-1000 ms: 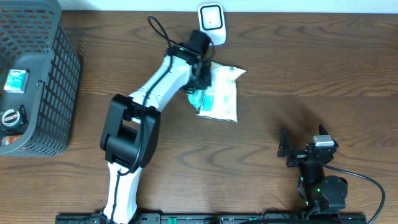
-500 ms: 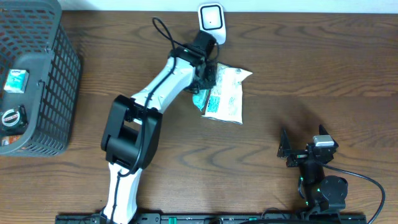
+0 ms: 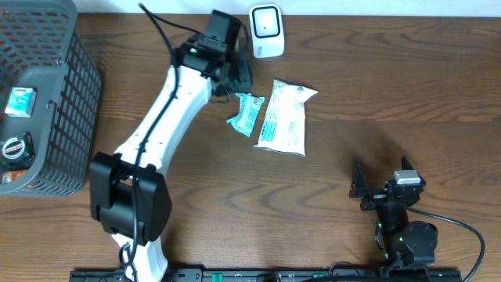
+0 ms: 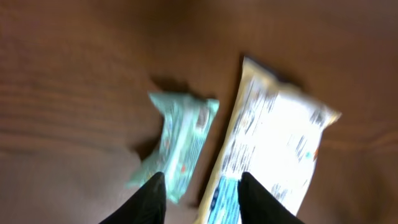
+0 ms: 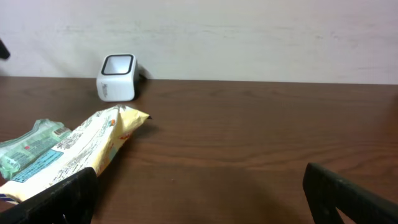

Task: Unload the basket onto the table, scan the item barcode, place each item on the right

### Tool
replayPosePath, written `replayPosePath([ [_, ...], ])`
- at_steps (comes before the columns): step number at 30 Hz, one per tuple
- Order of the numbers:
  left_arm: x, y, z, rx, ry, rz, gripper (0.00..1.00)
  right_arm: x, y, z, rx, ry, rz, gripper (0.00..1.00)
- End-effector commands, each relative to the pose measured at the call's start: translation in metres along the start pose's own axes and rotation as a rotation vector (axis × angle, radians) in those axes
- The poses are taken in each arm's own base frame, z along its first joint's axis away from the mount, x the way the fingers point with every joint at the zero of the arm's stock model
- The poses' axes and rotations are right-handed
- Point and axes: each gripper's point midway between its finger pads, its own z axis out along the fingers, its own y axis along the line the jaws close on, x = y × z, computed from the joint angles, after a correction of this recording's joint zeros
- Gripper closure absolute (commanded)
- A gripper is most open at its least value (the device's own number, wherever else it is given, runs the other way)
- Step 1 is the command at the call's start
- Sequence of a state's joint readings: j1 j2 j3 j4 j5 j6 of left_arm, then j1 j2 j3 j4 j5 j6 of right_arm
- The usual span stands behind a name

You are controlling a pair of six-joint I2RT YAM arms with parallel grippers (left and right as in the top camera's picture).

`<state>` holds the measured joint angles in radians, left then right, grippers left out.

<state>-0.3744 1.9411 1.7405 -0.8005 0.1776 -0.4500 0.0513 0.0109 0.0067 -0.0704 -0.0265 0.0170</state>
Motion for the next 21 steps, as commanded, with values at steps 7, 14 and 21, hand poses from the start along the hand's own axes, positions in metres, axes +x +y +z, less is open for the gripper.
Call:
replayPosePath([
  [7,0.069,-0.003,0.074,-0.075,0.188,0.081,0.64,0.001,0.001,0.000,-0.005,0.001,-0.008,0.01],
  [14,0.083,-0.028,0.112,0.074,0.255,0.063,0.64,0.001,0.001,0.000,-0.005,0.001,-0.007,0.01],
  [21,0.093,-0.059,0.115,0.147,0.253,0.092,0.64,0.001,0.001,0.000,-0.006,0.001,-0.008,0.01],
])
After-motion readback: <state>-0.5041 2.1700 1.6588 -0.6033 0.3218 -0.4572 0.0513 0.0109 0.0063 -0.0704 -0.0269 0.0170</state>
